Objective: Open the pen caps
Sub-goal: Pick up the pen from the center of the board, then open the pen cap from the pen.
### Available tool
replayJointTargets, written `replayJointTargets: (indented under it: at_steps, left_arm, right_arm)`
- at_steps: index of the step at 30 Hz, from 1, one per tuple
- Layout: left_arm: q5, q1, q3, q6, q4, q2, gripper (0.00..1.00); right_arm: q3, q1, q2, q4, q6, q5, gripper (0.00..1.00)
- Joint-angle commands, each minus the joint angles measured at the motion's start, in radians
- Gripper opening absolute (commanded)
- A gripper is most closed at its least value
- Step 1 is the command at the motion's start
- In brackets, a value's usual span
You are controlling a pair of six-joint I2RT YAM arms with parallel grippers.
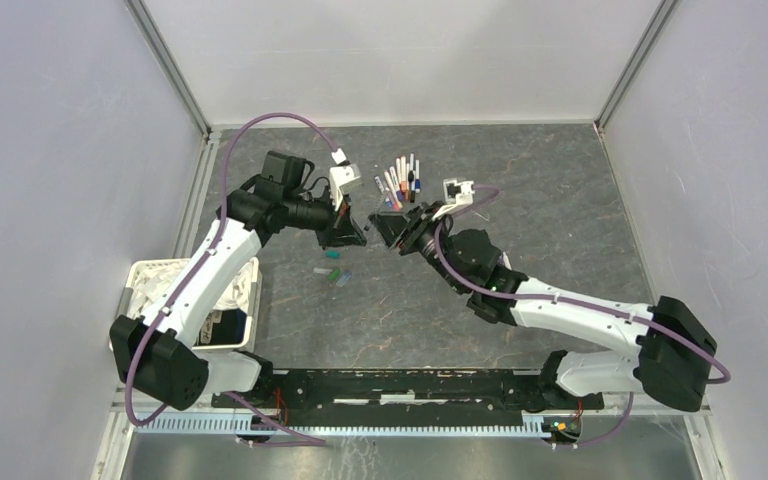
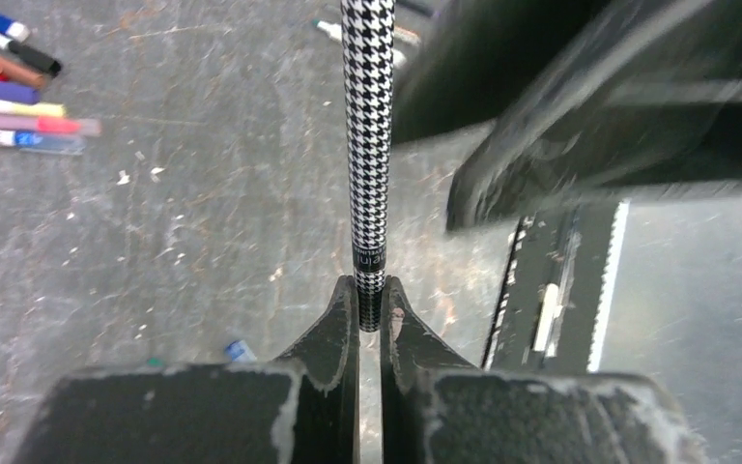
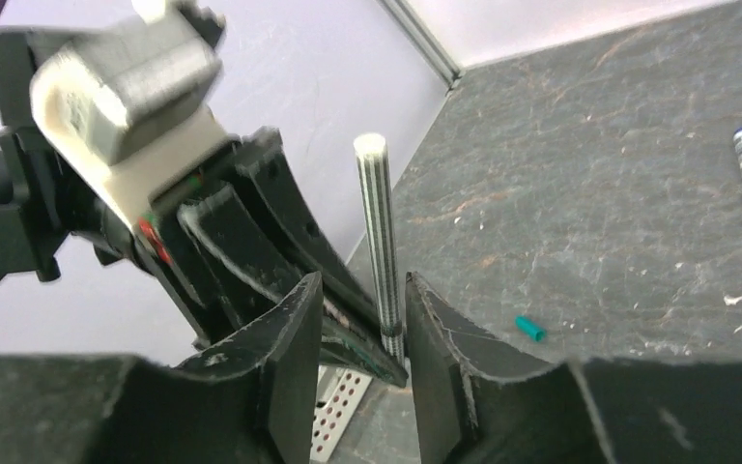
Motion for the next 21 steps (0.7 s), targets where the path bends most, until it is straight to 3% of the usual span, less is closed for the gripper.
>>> replayJointTargets:
  at_steps: [1,3,6,9,14,21]
  left_arm:
    - [-0.135,-0.002,0.007,0.302,-0.127,-0.027,0.02]
    - [-0.216,-0.010,-0.007,0.405,-0.170,-0.035,0.02]
    - [-0.320,-0.019,-0.035,0.573,-0.241,-0.054,0.02]
    - [-0.401,-0.033,-0.070,0.714,-0.296,-0.086,0.02]
    - [-0.467,-0.073,-0.104,0.868,-0.335,-0.146,0.03]
    - [-0.607,-0.164,-0.172,0.981,-0.326,-0.183,0.02]
  right_arm:
    - [0.111,-0.100,-0.082,-0.166,-0.003,-0.161,0.48]
    - [0.166,-0.186,-0.088,-0.293,-0.006,-0.293,0.58]
    - [0.267,-0.316,-0.053,-0.514,-0.036,-0.544,0.62]
    - [0.282,-0.372,-0.032,-0.598,-0.067,-0.720,0.69]
    - [0.284,-0.394,0.055,-0.632,-0.061,-0.918,0.68]
    - [0.288,-0.365,0.170,-0.535,0.031,-1.102,0.66]
